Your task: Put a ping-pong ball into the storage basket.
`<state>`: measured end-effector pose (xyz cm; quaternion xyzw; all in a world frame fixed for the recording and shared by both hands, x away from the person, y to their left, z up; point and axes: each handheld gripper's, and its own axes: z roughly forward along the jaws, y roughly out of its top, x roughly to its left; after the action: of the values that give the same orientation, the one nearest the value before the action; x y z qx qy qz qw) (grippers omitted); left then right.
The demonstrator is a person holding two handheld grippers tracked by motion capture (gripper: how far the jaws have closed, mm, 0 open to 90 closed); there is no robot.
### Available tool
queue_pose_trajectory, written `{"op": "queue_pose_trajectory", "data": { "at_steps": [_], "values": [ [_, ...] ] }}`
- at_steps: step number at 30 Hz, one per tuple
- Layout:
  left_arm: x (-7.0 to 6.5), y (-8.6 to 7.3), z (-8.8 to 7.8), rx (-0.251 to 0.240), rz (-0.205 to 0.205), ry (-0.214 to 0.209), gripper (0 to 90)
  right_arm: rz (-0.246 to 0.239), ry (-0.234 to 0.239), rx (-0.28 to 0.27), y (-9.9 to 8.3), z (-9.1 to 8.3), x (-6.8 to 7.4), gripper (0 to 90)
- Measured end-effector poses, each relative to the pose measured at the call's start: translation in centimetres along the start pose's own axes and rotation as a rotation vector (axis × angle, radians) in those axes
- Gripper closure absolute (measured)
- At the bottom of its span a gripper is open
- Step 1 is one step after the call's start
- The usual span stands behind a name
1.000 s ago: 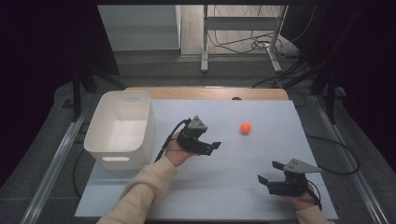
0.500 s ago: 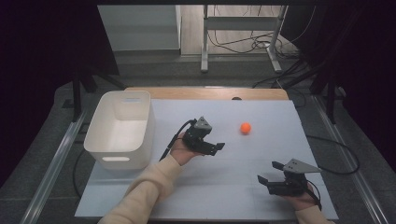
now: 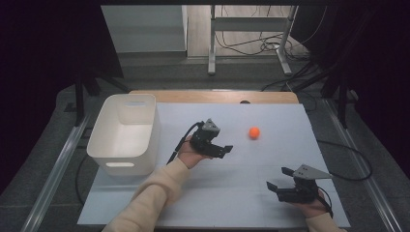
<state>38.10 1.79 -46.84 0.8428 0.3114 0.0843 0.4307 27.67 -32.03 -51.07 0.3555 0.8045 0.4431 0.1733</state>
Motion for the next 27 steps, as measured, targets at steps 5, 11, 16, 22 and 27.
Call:
{"op": "queue_pose_trajectory", "data": {
  "at_steps": [5, 11, 16, 22, 27],
  "values": [
    [0.0, 0.2, 0.5, 0.000, 0.000, -0.001, 20.5, -0.001, 0.004, -0.002, 0.0, 0.0, 0.0, 16.1],
    [0.1, 0.5, 1.1, 0.008, 0.002, 0.001, 20.5, -0.001, 0.006, -0.002, 0.0, 0.0, 0.0, 16.1],
    [0.1, 1.0, 1.6, 0.009, 0.005, 0.000, 20.4, -0.001, 0.005, 0.000, 0.0, 0.0, 0.0, 16.1],
    [0.1, 1.4, 2.1, 0.012, 0.009, 0.004, 20.4, -0.002, 0.003, 0.002, 0.0, 0.0, 0.0, 16.1],
    [0.1, 1.6, 2.5, 0.016, 0.008, 0.004, 20.5, 0.000, 0.003, 0.001, 0.0, -0.1, 0.0, 16.1]
  ]
}}
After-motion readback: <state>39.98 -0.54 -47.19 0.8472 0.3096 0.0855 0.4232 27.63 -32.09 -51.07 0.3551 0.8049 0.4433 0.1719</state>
